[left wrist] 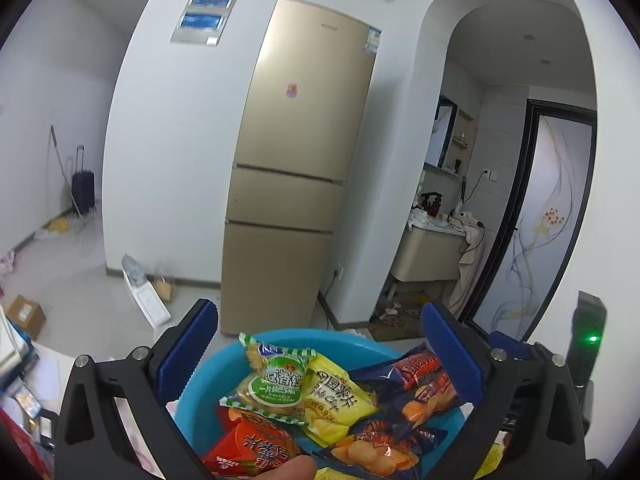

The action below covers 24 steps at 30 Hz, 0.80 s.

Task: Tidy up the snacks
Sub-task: 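Lower the right gripper onto the yellow MPN bag and grasp it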

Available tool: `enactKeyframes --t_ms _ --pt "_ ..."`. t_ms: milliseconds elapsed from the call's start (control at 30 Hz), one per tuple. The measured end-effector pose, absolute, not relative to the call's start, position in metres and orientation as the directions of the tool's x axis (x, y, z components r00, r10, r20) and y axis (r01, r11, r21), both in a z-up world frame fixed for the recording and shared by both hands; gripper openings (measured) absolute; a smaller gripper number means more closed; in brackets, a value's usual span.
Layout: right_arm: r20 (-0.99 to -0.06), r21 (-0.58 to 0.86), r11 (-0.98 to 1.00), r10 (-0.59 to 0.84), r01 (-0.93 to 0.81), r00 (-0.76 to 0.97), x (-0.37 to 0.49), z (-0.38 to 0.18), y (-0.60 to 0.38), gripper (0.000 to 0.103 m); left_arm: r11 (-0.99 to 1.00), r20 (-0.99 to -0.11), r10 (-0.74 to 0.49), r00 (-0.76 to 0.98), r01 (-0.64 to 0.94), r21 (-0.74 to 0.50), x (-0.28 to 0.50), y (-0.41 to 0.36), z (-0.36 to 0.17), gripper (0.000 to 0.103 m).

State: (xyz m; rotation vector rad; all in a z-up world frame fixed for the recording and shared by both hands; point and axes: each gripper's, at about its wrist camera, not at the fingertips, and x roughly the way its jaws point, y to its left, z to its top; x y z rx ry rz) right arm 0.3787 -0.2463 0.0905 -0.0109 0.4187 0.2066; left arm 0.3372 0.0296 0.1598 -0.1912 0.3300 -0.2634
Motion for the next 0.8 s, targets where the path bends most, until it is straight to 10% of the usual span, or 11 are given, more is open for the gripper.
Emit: enactKeyframes --t_ms 467,800 --pt "-0.210 0.096 0.947 0.319 -0.305 0.924 0.281 0.149 -0.270 0.103 0.969 -0.241 -0.230 0.943 0.199 -0.145 0.223 0.021 0.212 0.103" --pt "-0.234 0.093 0.948 0.318 -0.305 0.919 0.241 0.118 -0.291 0.103 0.984 -0.313 -0.168 0.935 0.141 -0.107 0.164 0.013 0.181 0.103"
